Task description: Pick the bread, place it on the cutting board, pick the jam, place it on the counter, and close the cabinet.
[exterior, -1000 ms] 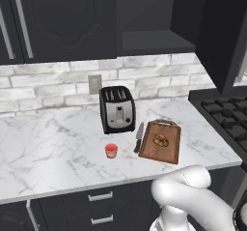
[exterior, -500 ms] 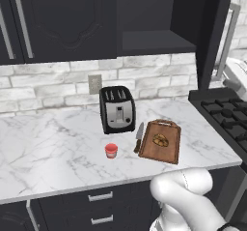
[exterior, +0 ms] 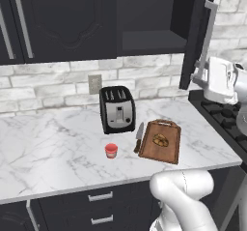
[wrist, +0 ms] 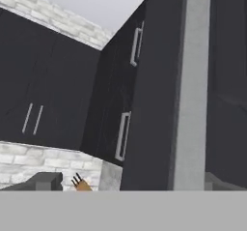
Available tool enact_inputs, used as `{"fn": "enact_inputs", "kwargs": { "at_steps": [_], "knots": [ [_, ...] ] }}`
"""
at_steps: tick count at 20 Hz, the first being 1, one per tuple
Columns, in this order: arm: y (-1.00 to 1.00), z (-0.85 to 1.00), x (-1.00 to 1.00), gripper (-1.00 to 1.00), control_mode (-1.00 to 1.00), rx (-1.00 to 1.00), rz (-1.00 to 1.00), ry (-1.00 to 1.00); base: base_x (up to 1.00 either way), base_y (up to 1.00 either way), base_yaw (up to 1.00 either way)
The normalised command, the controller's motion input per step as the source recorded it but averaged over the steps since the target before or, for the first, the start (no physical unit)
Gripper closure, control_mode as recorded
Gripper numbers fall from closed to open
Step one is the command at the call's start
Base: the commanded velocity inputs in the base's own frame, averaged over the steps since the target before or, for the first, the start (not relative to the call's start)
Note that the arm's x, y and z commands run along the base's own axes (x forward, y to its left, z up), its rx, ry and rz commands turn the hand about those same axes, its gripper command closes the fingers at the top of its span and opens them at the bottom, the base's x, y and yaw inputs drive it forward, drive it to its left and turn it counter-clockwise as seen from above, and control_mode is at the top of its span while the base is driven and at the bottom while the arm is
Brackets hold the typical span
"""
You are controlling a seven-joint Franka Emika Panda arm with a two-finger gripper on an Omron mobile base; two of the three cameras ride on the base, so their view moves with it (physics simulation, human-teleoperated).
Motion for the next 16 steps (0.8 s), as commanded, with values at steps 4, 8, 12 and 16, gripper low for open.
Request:
{"fn": "enact_inputs", "kwargs": {
  "at_steps": [4,8,12,16],
  "knots": [
    [0.51,0.07,0.00,-1.00,-1.00,0.00,-0.29,0.00,0.00,0.00,0.00],
    [0.49,0.07,0.00,-1.00,-1.00,0.00,-0.27,0.00,0.00,0.00,0.00],
    [0.38,0.16,0.12,-1.00,-1.00,0.00,-0.23,0.00,0.00,0.00,0.00],
    [0.32,0.13,0.28,-1.00,-1.00,0.00,-0.19,0.00,0.00,0.00,0.00]
  ]
}}
